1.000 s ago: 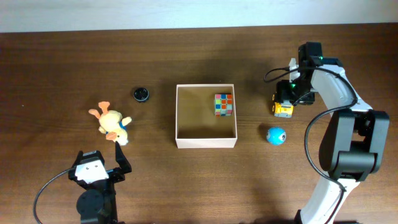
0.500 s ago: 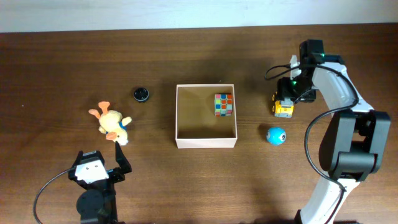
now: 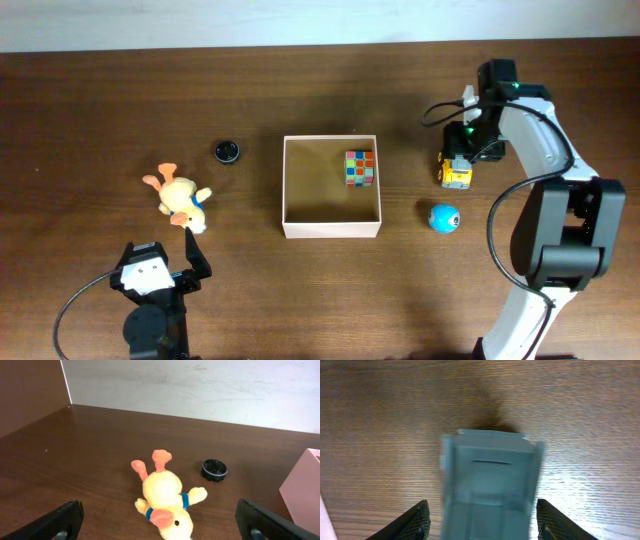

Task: Pack container
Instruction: 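Lower the right gripper and close it on the yellow truck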

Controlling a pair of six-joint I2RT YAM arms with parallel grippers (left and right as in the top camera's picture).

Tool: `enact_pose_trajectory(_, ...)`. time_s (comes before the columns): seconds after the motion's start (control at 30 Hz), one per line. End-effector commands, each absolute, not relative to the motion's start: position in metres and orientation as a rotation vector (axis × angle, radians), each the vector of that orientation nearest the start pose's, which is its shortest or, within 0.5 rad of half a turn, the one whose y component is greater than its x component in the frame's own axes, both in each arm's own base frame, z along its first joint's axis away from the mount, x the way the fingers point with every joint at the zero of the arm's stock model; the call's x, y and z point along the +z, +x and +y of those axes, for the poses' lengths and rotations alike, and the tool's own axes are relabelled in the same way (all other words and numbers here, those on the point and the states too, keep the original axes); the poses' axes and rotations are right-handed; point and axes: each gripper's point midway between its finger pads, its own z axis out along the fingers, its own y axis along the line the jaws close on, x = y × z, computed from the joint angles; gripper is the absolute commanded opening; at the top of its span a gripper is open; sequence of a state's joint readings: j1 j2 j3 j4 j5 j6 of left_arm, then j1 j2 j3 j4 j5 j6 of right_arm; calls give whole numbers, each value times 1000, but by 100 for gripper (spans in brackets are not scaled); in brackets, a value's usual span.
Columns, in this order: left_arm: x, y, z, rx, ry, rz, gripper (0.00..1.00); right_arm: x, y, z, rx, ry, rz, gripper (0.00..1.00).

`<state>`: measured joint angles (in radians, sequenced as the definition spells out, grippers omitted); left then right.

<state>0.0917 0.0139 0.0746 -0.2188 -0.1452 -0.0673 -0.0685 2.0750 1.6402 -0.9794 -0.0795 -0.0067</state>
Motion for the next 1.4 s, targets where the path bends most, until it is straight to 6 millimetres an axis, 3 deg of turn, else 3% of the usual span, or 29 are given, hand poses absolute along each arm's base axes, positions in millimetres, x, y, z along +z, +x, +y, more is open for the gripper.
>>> enact_pose_trajectory(0.0, 152, 236, 44, 143, -219, 1715, 99, 63, 441, -4, 102, 18, 2949, 63)
enact_pose_trajectory(0.4, 152, 236, 44, 143, -219, 1714, 99, 62, 441, -7, 58, 13, 2950, 63)
enact_pose_trajectory(0.8, 152, 236, 44, 143, -219, 1715, 99, 62, 441, -8, 41, -101, 2947, 62)
enact_pose_trajectory(1.37, 152, 236, 44, 143, -219, 1715, 99, 62, 441, -8, 41, -100, 2947, 53)
